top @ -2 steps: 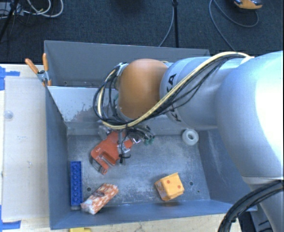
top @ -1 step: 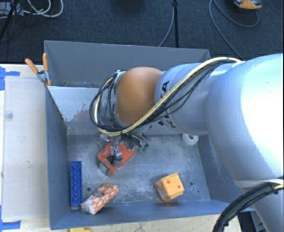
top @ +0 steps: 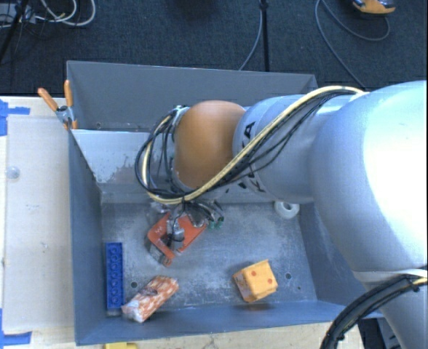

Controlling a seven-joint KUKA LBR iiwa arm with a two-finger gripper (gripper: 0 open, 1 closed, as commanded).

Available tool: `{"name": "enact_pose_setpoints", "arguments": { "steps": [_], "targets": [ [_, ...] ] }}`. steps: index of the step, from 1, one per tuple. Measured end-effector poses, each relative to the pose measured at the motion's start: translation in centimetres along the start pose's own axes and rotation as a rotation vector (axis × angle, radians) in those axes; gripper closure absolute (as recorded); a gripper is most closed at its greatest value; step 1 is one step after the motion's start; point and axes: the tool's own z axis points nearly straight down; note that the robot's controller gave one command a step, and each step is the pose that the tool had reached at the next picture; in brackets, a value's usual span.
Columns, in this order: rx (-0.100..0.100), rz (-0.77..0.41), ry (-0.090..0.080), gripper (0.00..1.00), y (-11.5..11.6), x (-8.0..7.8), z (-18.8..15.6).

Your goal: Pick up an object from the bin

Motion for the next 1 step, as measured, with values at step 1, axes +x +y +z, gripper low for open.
{"name": "enact_pose_setpoints", "arguments": {
  "steps": [1],
  "targets": [
    [-0.001,0.014,-0.001,1.0,0.58,-0.01,-16.04]
  ]
}}
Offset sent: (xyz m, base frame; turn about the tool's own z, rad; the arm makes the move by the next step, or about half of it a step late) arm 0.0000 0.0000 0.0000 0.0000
